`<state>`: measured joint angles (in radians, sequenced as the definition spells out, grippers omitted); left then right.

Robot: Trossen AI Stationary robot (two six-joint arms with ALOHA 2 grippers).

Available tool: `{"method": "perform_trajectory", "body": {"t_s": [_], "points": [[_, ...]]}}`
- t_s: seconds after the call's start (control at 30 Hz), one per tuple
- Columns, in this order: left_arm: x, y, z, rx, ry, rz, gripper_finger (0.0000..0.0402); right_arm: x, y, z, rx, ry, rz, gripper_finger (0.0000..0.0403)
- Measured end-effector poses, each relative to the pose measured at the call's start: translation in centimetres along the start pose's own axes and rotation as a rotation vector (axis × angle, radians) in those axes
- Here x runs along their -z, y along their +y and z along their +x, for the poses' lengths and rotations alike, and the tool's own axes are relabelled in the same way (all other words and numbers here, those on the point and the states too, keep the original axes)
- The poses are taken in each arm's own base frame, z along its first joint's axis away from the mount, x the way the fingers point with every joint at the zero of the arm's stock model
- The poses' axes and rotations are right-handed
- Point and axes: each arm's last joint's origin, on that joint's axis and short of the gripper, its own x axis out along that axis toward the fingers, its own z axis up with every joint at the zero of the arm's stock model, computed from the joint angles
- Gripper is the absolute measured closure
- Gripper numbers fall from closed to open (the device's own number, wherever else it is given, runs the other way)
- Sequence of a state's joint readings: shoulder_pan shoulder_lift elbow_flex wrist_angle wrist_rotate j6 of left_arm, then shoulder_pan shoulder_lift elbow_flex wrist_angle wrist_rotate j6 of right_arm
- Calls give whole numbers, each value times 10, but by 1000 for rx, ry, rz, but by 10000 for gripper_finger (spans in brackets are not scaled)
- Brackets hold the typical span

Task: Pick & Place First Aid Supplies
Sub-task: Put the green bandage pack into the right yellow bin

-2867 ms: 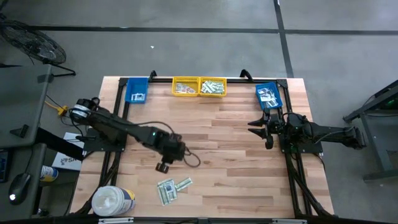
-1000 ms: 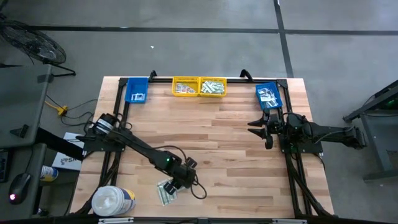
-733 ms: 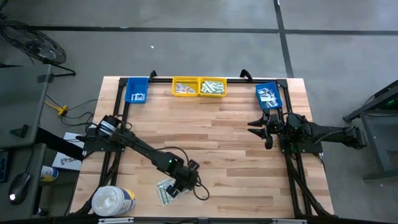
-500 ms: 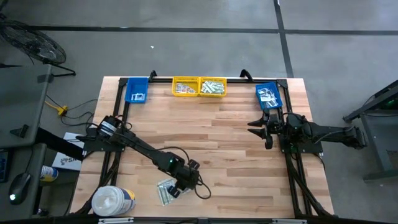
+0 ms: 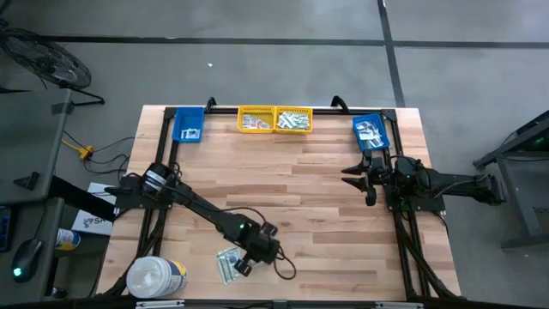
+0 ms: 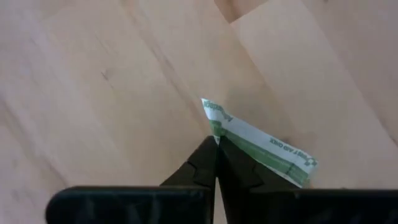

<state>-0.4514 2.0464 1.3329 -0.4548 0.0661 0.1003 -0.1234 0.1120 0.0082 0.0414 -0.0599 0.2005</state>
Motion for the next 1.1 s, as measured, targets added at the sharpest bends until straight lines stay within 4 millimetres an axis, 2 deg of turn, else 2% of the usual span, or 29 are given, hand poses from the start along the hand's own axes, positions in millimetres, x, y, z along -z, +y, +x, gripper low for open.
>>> {"method": "perform_trajectory", "body": {"t_s": [0.1,0.27,0.4,0.6,0.83,1.1], "points": [[-9,7,-7,-69,4,26,398,0,0,0,0,0,0,274],[-25,32,-25,-258,9,43,400,0,0,0,0,0,0,274],[-30,58,-36,-401,-2,8,400,0,0,0,0,0,0,274],[-30,107,-48,-666,-51,-96,401,0,0,0,0,0,0,274],[-13,176,-68,-859,-111,-276,401,0,0,0,0,0,0,274],[30,250,-92,-964,-104,-455,401,0,0,0,0,0,0,274]]}}
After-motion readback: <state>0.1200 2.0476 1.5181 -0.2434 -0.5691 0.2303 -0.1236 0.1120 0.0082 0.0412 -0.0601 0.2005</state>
